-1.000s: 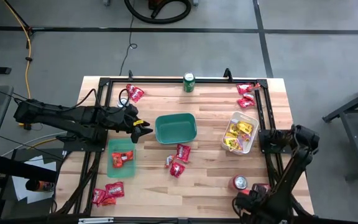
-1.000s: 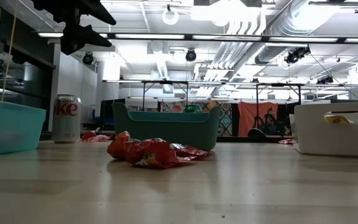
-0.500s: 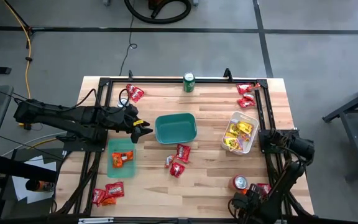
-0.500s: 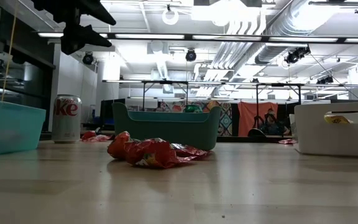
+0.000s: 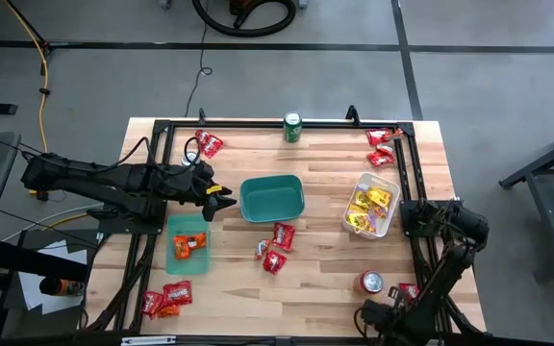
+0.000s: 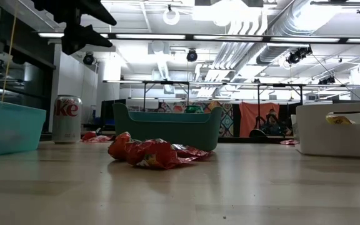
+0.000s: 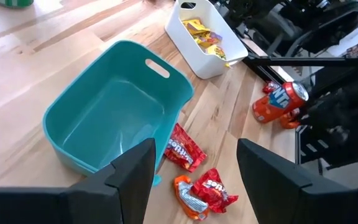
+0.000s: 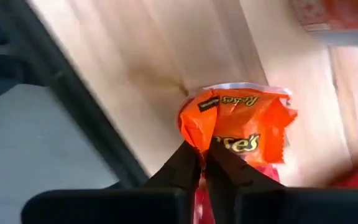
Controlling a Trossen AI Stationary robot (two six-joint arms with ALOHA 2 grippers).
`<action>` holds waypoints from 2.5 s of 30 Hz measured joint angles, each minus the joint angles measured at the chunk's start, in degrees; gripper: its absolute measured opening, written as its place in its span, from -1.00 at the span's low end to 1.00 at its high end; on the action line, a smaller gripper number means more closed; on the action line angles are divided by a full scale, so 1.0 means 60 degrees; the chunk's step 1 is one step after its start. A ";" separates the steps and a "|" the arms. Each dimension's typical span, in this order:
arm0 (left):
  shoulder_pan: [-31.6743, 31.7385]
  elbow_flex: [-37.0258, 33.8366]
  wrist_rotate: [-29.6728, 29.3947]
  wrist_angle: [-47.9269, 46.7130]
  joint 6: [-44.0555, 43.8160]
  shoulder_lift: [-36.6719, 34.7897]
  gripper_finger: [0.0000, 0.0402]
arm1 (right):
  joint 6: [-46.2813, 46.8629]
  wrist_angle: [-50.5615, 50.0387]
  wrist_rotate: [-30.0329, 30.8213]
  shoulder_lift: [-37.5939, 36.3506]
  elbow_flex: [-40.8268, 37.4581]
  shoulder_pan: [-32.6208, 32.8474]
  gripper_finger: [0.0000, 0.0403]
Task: Sort candy
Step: Put the orange chocolate into the light green bin
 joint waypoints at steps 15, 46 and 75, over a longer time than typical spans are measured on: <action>-0.0004 -0.0004 -0.0218 0.0007 0.0142 0.0000 0.06 | -0.4992 0.2705 0.0615 -0.3409 0.0016 -0.0673 -0.97; -0.0149 -0.0011 0.1930 0.1767 0.0423 -0.0149 0.06 | -1.4535 0.5238 0.1284 -0.3970 0.0012 -0.7797 -0.98; -0.1971 -0.0007 0.0651 0.7443 0.4996 0.2913 0.06 | -1.4577 0.6929 -0.0948 -0.3905 0.0012 -0.8113 -0.98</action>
